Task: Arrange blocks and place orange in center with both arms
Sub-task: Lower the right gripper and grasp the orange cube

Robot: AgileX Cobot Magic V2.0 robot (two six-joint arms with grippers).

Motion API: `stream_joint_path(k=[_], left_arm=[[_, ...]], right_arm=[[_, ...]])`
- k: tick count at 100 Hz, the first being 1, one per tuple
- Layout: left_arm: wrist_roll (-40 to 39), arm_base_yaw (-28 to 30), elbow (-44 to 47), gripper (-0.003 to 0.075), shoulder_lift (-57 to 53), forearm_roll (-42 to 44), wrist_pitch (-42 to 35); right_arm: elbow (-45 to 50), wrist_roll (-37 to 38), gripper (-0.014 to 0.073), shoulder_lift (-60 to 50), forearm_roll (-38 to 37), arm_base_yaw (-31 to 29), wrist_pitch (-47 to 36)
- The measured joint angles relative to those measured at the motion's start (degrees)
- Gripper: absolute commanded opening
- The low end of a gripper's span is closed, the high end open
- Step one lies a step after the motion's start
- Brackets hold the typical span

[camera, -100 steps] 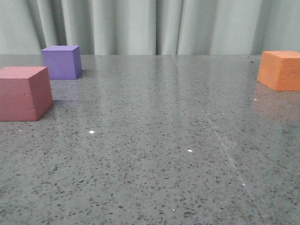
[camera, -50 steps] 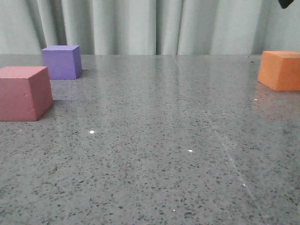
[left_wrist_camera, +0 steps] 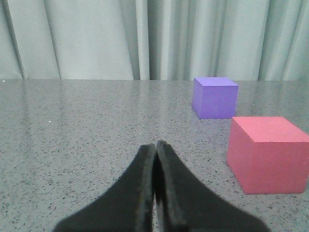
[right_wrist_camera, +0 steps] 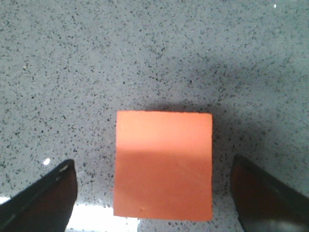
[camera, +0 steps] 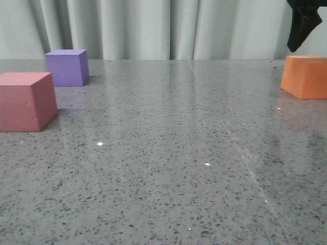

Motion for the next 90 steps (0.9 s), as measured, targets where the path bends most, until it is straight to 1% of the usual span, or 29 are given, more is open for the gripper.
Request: stream_joint_path(k=[21,31,34,38,45,49,50,56,65,80,90], left_arm=[[0.0,0.0,0.0,-0.0019,0.0,0.0,0.0],[0.0,0.0,0.0,-0.0019,0.0,0.0,0.0],[0.0,0.0,0.0,-0.0019,0.0,0.0,0.0],[0.0,0.0,0.0,-0.0019,0.0,0.0,0.0],[0.0,0.0,0.0,-0.0019,0.0,0.0,0.0],[0.0,0.0,0.0,-0.0019,0.0,0.0,0.0],[0.0,0.0,0.0,-0.0019,0.0,0.0,0.0],[0.0,0.0,0.0,-0.0019,0.0,0.0,0.0],[0.0,0.0,0.0,-0.0019,0.0,0.0,0.0],[0.0,0.0,0.0,-0.0019,0.0,0.0,0.0],[0.0,0.0,0.0,-0.0019,0.0,0.0,0.0]], right_arm=[[0.0,0.0,0.0636,3.3,0.0,0.0,-0.5],[0.0,0.0,0.0622,4.9,0.0,0.0,-0.6],[0.0,0.0,0.0602,5.2,0.0,0.0,-0.7],[0.0,0.0,0.0554,5.3,0.0,0.0,-0.7],[0.0,0.0,0.0435,5.5,0.0,0.0,-0.9],[0.0,0.0,0.0349,5.5,0.0,0.0,-1.0],[0.0,0.0,0.0349,5.5,0.0,0.0,-1.0],[0.0,0.0,0.0258,5.5,0.0,0.0,-1.0],[0.0,0.0,0.0218,5.5,0.0,0.0,-1.0],[-0.3,-0.1,0.0215,5.6,0.0,0.0,-1.0],[-2.0,-0.1,0.0215,5.6,1.0,0.0,1.3]])
